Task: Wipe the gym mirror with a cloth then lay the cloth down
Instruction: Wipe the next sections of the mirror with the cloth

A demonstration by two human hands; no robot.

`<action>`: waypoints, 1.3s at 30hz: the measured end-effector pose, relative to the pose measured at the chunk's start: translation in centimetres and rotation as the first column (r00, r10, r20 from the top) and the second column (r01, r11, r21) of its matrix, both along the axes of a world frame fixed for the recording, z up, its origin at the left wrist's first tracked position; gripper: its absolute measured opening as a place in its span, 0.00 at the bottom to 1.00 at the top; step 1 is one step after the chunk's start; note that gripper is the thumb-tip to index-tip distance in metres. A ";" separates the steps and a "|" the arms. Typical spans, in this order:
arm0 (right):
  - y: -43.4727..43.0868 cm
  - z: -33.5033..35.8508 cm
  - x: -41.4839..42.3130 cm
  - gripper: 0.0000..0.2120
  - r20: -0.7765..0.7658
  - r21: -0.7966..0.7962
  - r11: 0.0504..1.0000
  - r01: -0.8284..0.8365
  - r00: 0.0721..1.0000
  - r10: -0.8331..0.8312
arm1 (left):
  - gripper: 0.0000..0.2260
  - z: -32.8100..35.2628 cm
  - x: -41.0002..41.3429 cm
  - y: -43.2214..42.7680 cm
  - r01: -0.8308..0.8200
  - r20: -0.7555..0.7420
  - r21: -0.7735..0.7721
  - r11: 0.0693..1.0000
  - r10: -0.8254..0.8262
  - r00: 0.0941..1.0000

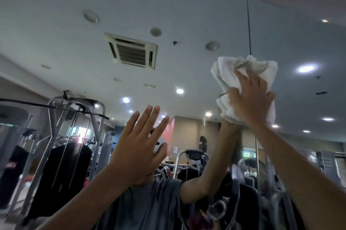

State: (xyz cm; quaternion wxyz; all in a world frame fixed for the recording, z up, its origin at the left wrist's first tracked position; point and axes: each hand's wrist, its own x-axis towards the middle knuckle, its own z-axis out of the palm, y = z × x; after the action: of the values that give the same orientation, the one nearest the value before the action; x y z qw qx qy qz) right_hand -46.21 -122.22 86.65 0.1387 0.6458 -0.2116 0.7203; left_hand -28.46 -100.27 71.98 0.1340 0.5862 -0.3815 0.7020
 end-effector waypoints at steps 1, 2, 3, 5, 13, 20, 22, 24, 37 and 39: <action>1.4 -1.9 1.3 0.29 0.009 -0.028 1.000 0.005 1.000 -0.005 | 0.28 -0.4 0.2 0.2 -0.002 0.013 0.010 1.000 0.002 1.000; 2.6 -4.4 2.3 0.28 -0.031 -0.097 0.995 -0.001 1.000 -0.002 | 0.28 -0.7 0.4 0.6 -0.004 0.027 0.021 1.000 0.004 1.000; 3.5 -7.1 2.9 0.28 -0.111 -0.193 0.981 -0.008 0.994 -0.014 | 0.28 -0.8 0.6 1.2 -0.008 0.047 0.035 0.999 0.007 0.999; 3.3 -12.3 2.8 0.28 -0.331 -0.476 0.877 -0.069 0.937 -0.106 | 0.27 -1.1 1.5 2.7 -0.032 0.092 0.064 0.997 0.026 0.995; 3.8 -4.2 2.2 0.28 0.059 0.028 0.998 -0.054 0.997 0.052 | 0.25 -1.2 5.0 10.8 -0.180 0.085 0.045 0.983 0.176 0.981; 15.8 -11.7 10.3 0.27 -0.380 -0.520 0.850 -0.080 0.913 -0.146 | 0.25 0.2 8.3 16.9 -0.241 0.016 0.090 0.966 0.240 0.971; 14.3 -13.2 8.8 0.27 -0.522 -0.677 0.696 -0.238 0.822 -0.227 | 0.24 0.1 9.3 19.4 -0.261 -0.003 0.100 0.960 0.262 0.965; 11.6 -11.3 6.9 0.27 -0.497 -0.739 0.636 -0.223 0.818 -0.290 | 0.25 0.1 10.3 22.1 -0.257 -0.039 0.100 0.961 0.262 0.964; 26.2 -9.9 16.9 0.24 -0.335 -0.443 0.893 -0.077 0.939 -0.084 | 0.27 -2.4 16.5 30.1 -0.177 -0.047 0.036 0.984 0.178 0.983; 23.5 -9.7 14.7 0.26 -0.432 -0.600 0.791 -0.119 0.881 -0.195 | 0.27 -2.7 17.3 30.2 -0.166 -0.018 0.038 0.985 0.167 0.986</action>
State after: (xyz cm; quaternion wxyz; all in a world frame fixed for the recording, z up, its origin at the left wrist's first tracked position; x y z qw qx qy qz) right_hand -31.49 -98.70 76.92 0.4018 0.7168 0.0593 0.5668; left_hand -11.13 -70.09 69.24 0.0684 0.6259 -0.3426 0.6973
